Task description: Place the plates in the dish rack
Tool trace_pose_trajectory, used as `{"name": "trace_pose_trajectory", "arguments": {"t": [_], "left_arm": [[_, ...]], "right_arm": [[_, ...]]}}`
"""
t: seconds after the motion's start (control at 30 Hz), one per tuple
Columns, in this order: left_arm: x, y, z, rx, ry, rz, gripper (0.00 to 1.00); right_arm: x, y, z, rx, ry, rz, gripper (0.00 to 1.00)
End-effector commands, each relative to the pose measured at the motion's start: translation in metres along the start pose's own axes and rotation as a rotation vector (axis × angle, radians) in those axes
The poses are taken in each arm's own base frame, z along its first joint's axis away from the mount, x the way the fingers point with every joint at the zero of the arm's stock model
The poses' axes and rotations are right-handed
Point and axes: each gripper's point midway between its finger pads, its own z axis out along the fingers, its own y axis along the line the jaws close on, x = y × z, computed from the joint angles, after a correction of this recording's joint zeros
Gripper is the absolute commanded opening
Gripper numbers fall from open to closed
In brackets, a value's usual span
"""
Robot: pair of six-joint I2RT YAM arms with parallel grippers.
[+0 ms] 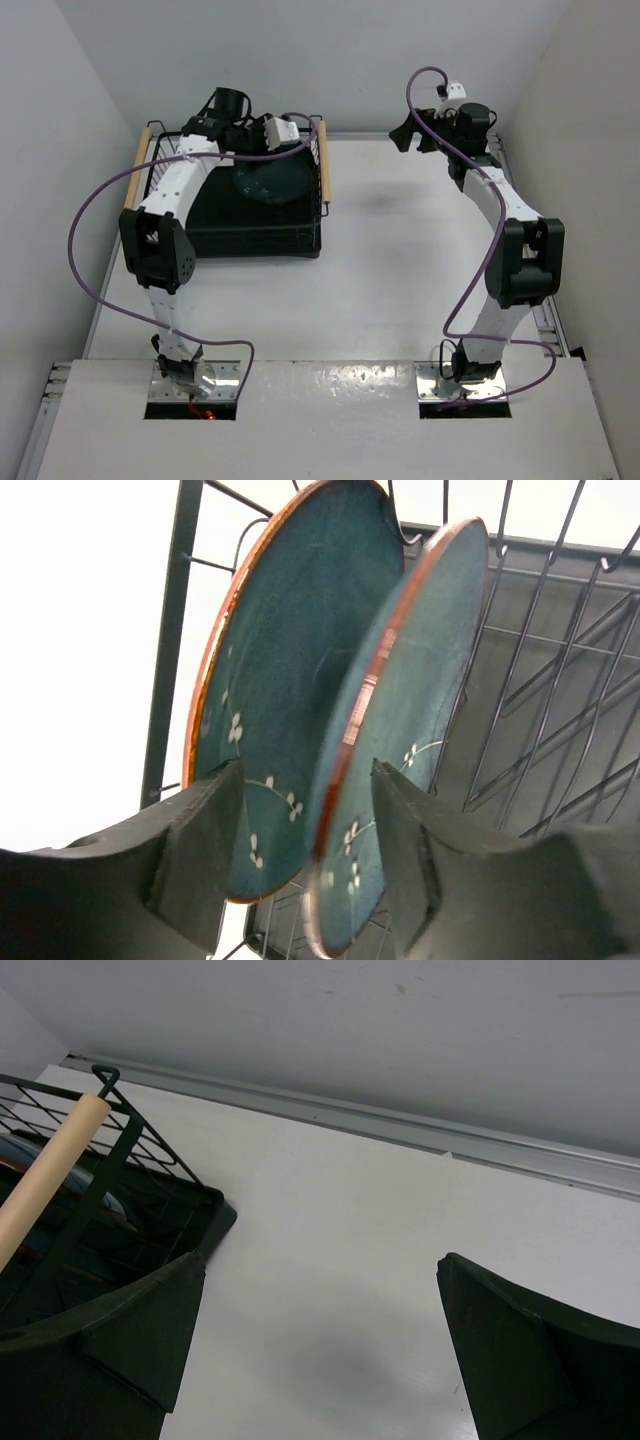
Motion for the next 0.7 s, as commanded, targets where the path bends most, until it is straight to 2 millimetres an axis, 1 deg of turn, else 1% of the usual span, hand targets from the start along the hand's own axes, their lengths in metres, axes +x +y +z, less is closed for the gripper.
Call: {"name": "trace_pose_trajectory", "arguments": {"t": [0.0, 0.03, 0.07, 0.1, 0.13, 0.17, 0.2, 0.23, 0.27, 0.33, 0.37, 0.4, 0.43, 0.47, 0.5, 0.53, 0.57, 0.6, 0.67], "left_arm": [[-0.049, 0.035, -0.044, -0.138, -0.097, 0.068, 0.6], [-0.049, 0.035, -0.044, -0.137, -0.098, 0.059, 0.6], [-0.053, 0.036, -0.046, -0.14, -0.112, 0.064, 0.62], [-0.056, 0.037, -0.051, -0.149, -0.117, 0.069, 0.62], [-0.056, 0.037, -0.051, -0.149, -0.117, 0.069, 0.65], [-0.061, 0.041, -0.058, -0.163, -0.125, 0.076, 0.65], [-0.061, 0.041, -0.058, -0.163, -0.125, 0.076, 0.67], [-0.065, 0.042, -0.063, -0.174, -0.13, 0.09, 0.67], [-0.065, 0.042, -0.063, -0.174, -0.13, 0.091, 0.68], [-0.069, 0.042, -0.072, -0.182, -0.134, 0.095, 0.68], [-0.071, 0.041, -0.072, -0.177, -0.142, 0.096, 0.68], [-0.07, 0.039, -0.074, -0.177, -0.141, 0.104, 0.68], [-0.066, 0.034, -0.071, -0.159, -0.131, 0.095, 0.68], [-0.068, 0.031, -0.079, -0.16, -0.129, 0.11, 0.68], [-0.061, 0.025, -0.072, -0.137, -0.116, 0.11, 0.67], [-0.061, 0.022, -0.075, -0.137, -0.116, 0.11, 0.67], [-0.058, 0.016, -0.071, -0.115, -0.115, 0.102, 0.67], [-0.06, 0.014, -0.075, -0.114, -0.125, 0.104, 0.67], [-0.06, 0.012, -0.077, -0.113, -0.124, 0.104, 0.67]], "right_arm": [[-0.024, 0.009, -0.005, -0.032, -0.072, -0.027, 0.99], [-0.023, 0.007, -0.006, -0.029, -0.071, -0.029, 0.99], [-0.022, 0.009, -0.007, -0.036, -0.067, -0.03, 0.99], [-0.025, 0.011, -0.009, -0.037, -0.075, -0.034, 0.99], [-0.024, 0.012, -0.01, -0.04, -0.072, -0.033, 0.99], [-0.019, 0.013, -0.01, -0.045, -0.064, -0.031, 0.99], [-0.023, -0.001, -0.016, -0.02, -0.076, -0.029, 0.99], [-0.025, 0.001, -0.018, -0.026, -0.08, -0.029, 0.99], [-0.025, 0.001, -0.019, -0.025, -0.082, -0.031, 0.99], [-0.023, 0.005, -0.023, -0.037, -0.08, -0.027, 0.99], [-0.026, 0.006, -0.024, -0.038, -0.088, -0.029, 0.99], [-0.022, 0.007, -0.025, -0.041, -0.082, -0.027, 0.99], [-0.02, 0.008, -0.027, -0.04, -0.081, -0.029, 0.99], [-0.024, 0.008, -0.03, -0.039, -0.092, -0.033, 0.99], [-0.016, 0.007, -0.031, -0.035, -0.078, -0.025, 0.99], [-0.023, 0.009, -0.036, -0.035, -0.096, -0.035, 0.99], [-0.021, 0.009, -0.036, -0.036, -0.092, -0.03, 0.99], [-0.014, 0.008, -0.037, -0.031, -0.08, -0.023, 0.99], [-0.019, 0.01, -0.042, -0.032, -0.093, -0.029, 0.99]]}}
